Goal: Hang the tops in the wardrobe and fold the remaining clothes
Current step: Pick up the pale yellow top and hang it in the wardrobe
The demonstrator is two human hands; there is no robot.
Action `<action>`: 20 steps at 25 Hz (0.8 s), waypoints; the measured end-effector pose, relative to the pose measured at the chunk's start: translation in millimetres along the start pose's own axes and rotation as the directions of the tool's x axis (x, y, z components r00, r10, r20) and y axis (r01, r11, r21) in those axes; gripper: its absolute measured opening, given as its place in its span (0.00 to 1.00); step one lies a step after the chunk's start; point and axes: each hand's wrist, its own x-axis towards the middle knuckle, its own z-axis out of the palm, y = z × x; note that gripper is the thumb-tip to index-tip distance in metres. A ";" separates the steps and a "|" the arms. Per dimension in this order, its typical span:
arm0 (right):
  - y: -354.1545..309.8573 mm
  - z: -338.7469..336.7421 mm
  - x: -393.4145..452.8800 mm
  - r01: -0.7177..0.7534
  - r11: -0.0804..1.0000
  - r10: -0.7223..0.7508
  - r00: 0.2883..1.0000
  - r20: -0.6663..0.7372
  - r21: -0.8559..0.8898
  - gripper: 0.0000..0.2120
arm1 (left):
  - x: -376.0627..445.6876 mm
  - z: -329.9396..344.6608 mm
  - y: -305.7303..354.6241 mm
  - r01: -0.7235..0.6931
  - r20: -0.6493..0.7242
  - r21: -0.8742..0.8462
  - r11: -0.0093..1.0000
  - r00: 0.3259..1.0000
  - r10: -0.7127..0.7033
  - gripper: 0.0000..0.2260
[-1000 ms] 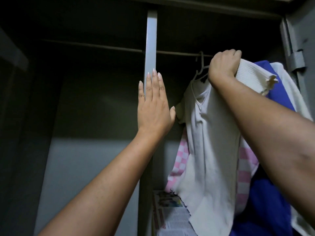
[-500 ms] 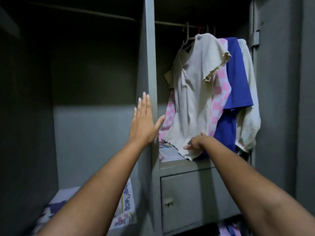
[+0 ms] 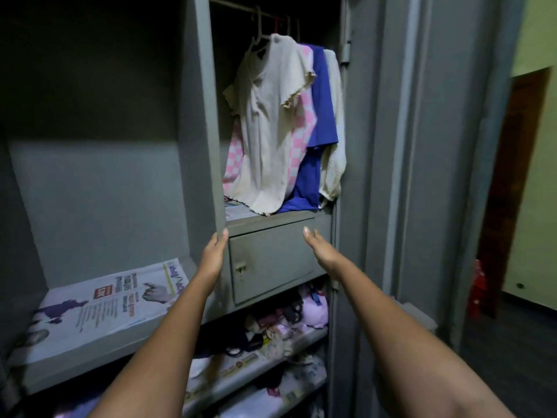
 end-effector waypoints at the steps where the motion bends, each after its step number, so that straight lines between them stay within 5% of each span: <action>1: -1.1 -15.7 -15.2 -0.002 1.000 0.002 0.999 -0.034 0.010 0.36 | -6.7 11.4 6.7 -0.012 0.014 -0.052 0.999 1.000 0.013 0.30; 10: 7.0 -159.6 -239.1 -0.042 0.986 0.090 0.949 -0.302 0.160 0.26 | -158.4 176.6 76.2 -0.058 0.395 -0.204 0.977 0.908 0.136 0.24; 13: 10.6 -212.4 -325.8 -0.027 0.985 0.105 0.879 -0.466 0.171 0.21 | -228.6 223.9 93.5 -0.042 0.558 -0.223 0.974 0.814 0.163 0.25; 20: 35.9 -326.2 -497.5 -0.208 0.972 0.220 0.629 -0.746 0.111 0.36 | -353.6 311.6 130.6 0.036 0.766 -0.272 0.962 0.612 0.194 0.27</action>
